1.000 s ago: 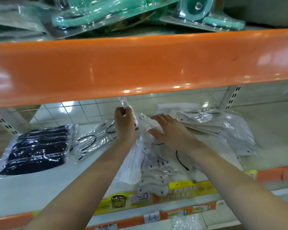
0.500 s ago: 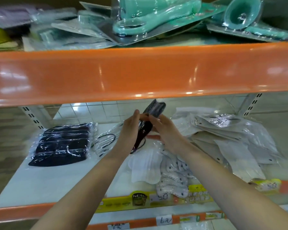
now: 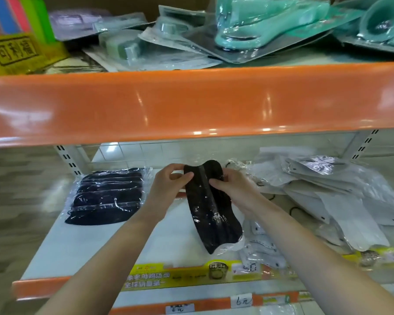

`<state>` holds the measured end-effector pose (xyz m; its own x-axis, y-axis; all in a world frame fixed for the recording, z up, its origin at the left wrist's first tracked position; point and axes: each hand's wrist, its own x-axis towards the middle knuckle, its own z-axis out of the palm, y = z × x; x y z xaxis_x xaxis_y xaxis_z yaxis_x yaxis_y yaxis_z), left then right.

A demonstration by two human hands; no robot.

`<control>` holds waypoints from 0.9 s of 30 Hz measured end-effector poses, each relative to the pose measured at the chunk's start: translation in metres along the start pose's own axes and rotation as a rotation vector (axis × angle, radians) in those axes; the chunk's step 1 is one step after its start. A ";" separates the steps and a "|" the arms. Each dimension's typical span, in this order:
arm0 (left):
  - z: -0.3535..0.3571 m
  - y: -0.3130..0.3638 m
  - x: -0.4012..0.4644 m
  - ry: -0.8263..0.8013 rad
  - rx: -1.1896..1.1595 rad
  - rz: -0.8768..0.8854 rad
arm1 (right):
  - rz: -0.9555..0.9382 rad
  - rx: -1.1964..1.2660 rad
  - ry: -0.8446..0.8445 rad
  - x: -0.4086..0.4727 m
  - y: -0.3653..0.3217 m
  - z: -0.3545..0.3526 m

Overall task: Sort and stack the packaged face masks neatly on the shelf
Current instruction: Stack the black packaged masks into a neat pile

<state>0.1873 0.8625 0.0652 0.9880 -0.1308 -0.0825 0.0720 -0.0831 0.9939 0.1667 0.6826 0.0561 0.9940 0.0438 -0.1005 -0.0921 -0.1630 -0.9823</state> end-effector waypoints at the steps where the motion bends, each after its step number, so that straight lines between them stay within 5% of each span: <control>1: -0.004 0.000 0.000 0.018 -0.011 -0.001 | -0.023 -0.104 -0.008 0.001 -0.003 0.005; 6: -0.031 0.001 0.001 0.076 -0.007 -0.014 | -0.129 -0.640 -0.109 0.014 -0.022 0.029; 10: -0.057 -0.007 -0.001 0.246 -0.061 -0.009 | -0.246 -1.001 0.054 0.012 -0.032 0.059; 13: -0.079 -0.016 0.000 0.440 -0.226 -0.025 | -0.508 -1.044 0.147 0.001 -0.029 0.088; 16: -0.102 -0.025 -0.001 0.525 -0.412 -0.101 | -0.537 -1.189 0.027 -0.001 -0.008 0.114; 18: -0.117 -0.030 -0.001 0.516 -0.471 -0.142 | -0.625 -1.253 0.100 0.002 0.005 0.125; 24: -0.165 -0.037 -0.004 0.458 -0.513 -0.133 | -0.719 -1.190 0.162 0.023 0.010 0.139; 27: -0.184 -0.038 -0.004 0.528 -0.340 -0.074 | -0.734 -1.162 0.149 0.032 0.005 0.154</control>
<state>0.2060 1.0484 0.0413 0.9070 0.3753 -0.1909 0.0960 0.2571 0.9616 0.1884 0.8350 0.0234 0.7964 0.3838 0.4674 0.4792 -0.8719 -0.1004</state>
